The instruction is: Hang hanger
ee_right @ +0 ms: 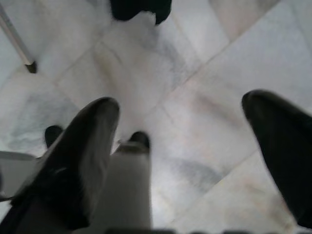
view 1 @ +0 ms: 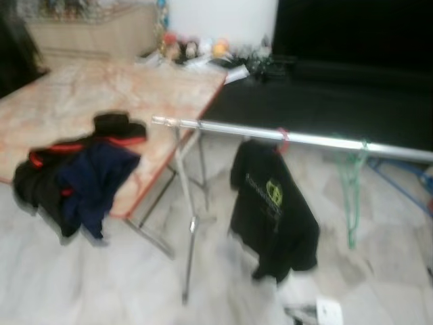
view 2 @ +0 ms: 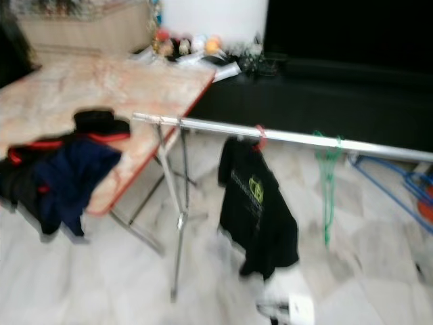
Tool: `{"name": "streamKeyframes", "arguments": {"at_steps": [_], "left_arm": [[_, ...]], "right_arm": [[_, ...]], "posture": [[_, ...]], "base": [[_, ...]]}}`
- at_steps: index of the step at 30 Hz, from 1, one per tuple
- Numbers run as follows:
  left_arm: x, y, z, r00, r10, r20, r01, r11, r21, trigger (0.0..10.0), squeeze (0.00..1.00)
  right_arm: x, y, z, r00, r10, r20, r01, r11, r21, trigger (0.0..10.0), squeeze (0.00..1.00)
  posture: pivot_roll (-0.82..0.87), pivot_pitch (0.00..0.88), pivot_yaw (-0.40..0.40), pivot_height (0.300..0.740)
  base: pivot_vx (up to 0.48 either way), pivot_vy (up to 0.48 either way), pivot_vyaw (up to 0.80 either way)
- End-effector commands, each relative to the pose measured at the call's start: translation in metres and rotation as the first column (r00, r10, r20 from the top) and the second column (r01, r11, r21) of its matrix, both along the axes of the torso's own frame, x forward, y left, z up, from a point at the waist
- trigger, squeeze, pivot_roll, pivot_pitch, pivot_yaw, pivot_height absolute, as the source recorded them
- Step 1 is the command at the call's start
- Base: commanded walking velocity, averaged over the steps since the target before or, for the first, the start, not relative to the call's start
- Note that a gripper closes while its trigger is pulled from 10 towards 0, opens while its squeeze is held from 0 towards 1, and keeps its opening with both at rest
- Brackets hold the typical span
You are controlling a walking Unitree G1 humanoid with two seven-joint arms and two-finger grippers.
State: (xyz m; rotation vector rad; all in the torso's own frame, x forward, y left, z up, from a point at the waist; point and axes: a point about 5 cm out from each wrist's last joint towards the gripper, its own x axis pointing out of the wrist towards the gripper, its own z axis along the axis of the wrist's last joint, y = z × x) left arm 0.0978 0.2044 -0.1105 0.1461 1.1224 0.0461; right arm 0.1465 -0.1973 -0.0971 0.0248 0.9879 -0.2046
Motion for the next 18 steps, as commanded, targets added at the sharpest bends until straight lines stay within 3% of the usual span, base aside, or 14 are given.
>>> {"name": "streamKeyframes", "arguments": {"at_steps": [1,8,18], "left_arm": [[-0.0037,-0.0017,-0.0013,1.0,-0.008,-0.017,0.008,1.0,-0.007,10.0,0.0],[-0.0028,-0.0011,-0.0012,0.999,-0.035,-0.027,0.035,0.999,0.007,10.0,0.0],[-0.0008,-0.0005,-0.0008,0.999,-0.037,-0.027,0.038,0.999,0.017,10.0,0.0]], "right_arm": [[-0.0046,-0.0065,-0.0007,1.0,-0.014,-0.011,0.014,1.0,-0.013,10.0,0.0],[-0.0042,-0.0085,-0.0003,1.0,-0.027,-0.009,0.027,1.0,-0.014,10.0,0.0],[0.0002,-0.0093,0.0014,1.0,-0.027,0.002,0.027,1.0,-0.012,10.0,0.0]], "posture": [[-0.05,0.0,0.009,0.74],[-0.05,0.0,0.011,0.74],[-0.05,0.0,0.014,0.74]], "base": [[-0.277,0.0,0.0],[-0.274,0.0,0.0],[0.0,0.0,0.0]]}}
